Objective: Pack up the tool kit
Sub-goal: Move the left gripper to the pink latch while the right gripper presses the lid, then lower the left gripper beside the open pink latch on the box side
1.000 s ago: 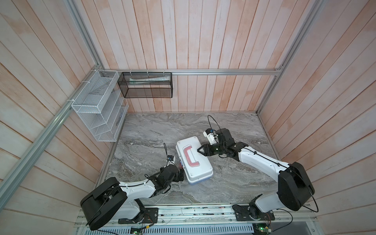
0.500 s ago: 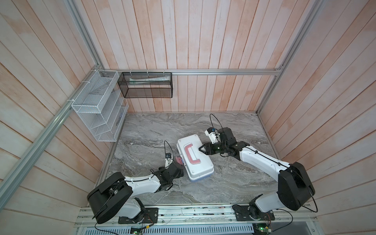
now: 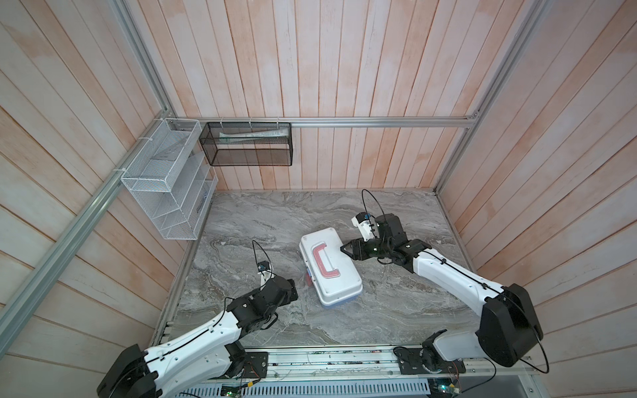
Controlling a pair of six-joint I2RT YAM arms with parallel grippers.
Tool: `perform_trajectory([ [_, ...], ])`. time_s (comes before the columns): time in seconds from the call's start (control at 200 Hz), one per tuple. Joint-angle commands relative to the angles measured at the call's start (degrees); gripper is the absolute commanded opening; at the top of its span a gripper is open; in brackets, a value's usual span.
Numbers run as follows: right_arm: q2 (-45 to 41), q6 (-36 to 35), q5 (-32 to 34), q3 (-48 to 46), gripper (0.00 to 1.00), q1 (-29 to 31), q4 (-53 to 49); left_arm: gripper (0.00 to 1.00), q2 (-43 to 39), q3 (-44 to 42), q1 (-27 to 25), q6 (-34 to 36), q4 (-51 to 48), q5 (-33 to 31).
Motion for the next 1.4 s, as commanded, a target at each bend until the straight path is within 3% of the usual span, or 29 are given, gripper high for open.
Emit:
perform_trajectory([
  [0.0,-1.4,-1.6,0.4,-0.5,0.54,-0.6,-1.3,1.00,-3.9,-0.2,2.1,6.5,4.5,4.9],
  [0.125,-3.4,-1.1,-1.0,-2.3,0.54,-0.7,0.1,1.00,-2.2,1.1,3.8,10.0,2.0,1.2],
  [0.335,-4.4,0.1,-2.3,-4.4,0.54,-0.8,2.9,1.00,3.7,-0.2,5.3,11.2,3.4,3.9],
  [0.475,-3.9,0.3,-2.5,-4.7,0.54,-1.0,3.3,1.00,6.3,-2.3,4.9,13.2,9.8,10.4],
  [0.84,-1.6,0.7,-5.1,-4.7,0.54,-1.1,4.9,1.00,16.1,-7.4,-0.2,18.4,30.2,17.6],
  [1.19,-0.1,1.5,-6.7,-4.7,0.54,-1.5,6.4,1.00,25.3,-5.5,-0.2,22.8,34.3,13.6],
  [1.395,1.1,1.8,-7.7,-4.3,0.54,-1.6,7.0,1.00,28.5,-5.7,-0.2,21.3,34.7,10.4],
])
